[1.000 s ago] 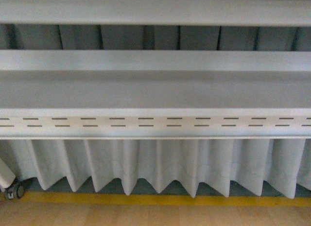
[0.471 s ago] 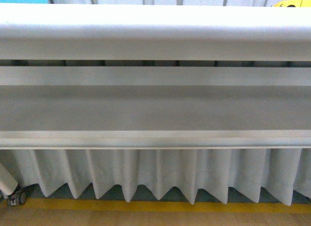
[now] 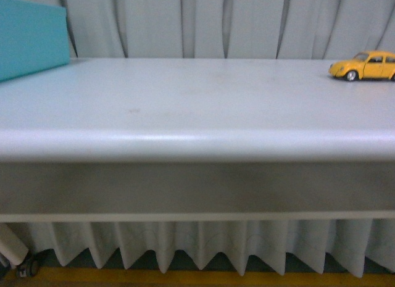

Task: Wind up and store yellow beetle toy

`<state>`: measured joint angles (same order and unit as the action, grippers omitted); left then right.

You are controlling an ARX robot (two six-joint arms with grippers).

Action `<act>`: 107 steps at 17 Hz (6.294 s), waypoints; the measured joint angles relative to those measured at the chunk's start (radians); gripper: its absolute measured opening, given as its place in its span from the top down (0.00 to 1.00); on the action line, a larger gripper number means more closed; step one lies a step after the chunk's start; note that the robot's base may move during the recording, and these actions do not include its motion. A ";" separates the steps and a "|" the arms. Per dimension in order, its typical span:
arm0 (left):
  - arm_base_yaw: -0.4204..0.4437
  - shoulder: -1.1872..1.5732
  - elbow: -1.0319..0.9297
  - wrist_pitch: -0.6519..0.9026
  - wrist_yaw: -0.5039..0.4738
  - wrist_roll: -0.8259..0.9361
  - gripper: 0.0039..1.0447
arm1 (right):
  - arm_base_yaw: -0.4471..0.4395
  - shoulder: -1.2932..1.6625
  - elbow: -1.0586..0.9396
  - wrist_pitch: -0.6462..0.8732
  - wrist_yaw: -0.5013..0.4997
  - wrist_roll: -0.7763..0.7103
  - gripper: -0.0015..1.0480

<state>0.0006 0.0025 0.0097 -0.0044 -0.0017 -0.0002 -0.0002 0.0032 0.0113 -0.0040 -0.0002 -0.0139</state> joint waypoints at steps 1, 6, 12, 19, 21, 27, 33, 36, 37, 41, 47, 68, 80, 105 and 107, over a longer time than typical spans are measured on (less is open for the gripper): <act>0.000 0.000 0.000 0.001 0.001 0.000 0.06 | 0.000 0.001 0.000 -0.001 0.001 0.000 0.06; 0.000 0.000 0.000 0.002 0.002 0.000 0.06 | 0.000 0.000 0.000 -0.001 0.001 0.000 0.06; 0.000 0.000 0.000 0.000 0.001 0.000 0.06 | 0.000 0.000 0.000 0.000 0.000 0.000 0.06; 0.000 0.000 0.000 0.000 0.000 0.000 0.06 | 0.000 0.000 0.000 0.000 0.000 0.000 0.06; 0.000 0.000 0.000 0.001 0.000 0.000 0.06 | 0.000 0.000 0.000 0.001 0.000 -0.001 0.06; 0.000 0.000 0.000 0.002 0.001 0.000 0.06 | 0.000 0.000 0.000 0.000 0.000 0.000 0.06; 0.000 0.000 0.000 0.001 0.001 0.000 0.06 | 0.000 0.000 0.000 0.000 0.000 0.000 0.06; 0.000 0.000 0.000 0.001 0.001 0.000 0.06 | 0.000 0.000 0.000 0.000 0.000 0.000 0.06; 0.000 0.000 0.000 0.001 0.001 0.000 0.06 | 0.000 0.000 0.000 0.000 0.000 0.000 0.06; 0.000 0.000 0.000 0.001 0.001 0.000 0.06 | 0.000 0.000 0.000 0.000 0.000 0.000 0.06; 0.000 0.000 0.000 0.002 0.001 0.000 0.06 | 0.000 0.000 0.000 0.000 0.000 0.000 0.06; 0.000 0.000 0.000 0.001 0.001 0.000 0.06 | 0.000 0.000 0.000 0.000 0.000 0.000 0.06; 0.000 0.000 0.000 0.001 0.002 0.000 0.06 | -0.321 0.421 0.121 0.200 -0.224 0.026 0.06; 0.000 0.000 0.000 0.001 0.001 0.000 0.06 | -0.486 1.968 1.162 -0.299 -1.104 -1.173 0.06; 0.000 0.000 0.000 0.001 0.001 0.000 0.06 | -0.455 2.110 1.292 -0.654 -1.003 -1.554 0.06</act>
<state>0.0006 0.0025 0.0097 -0.0036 -0.0006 0.0002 -0.4553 2.1136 1.3037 -0.6579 -1.0035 -1.5677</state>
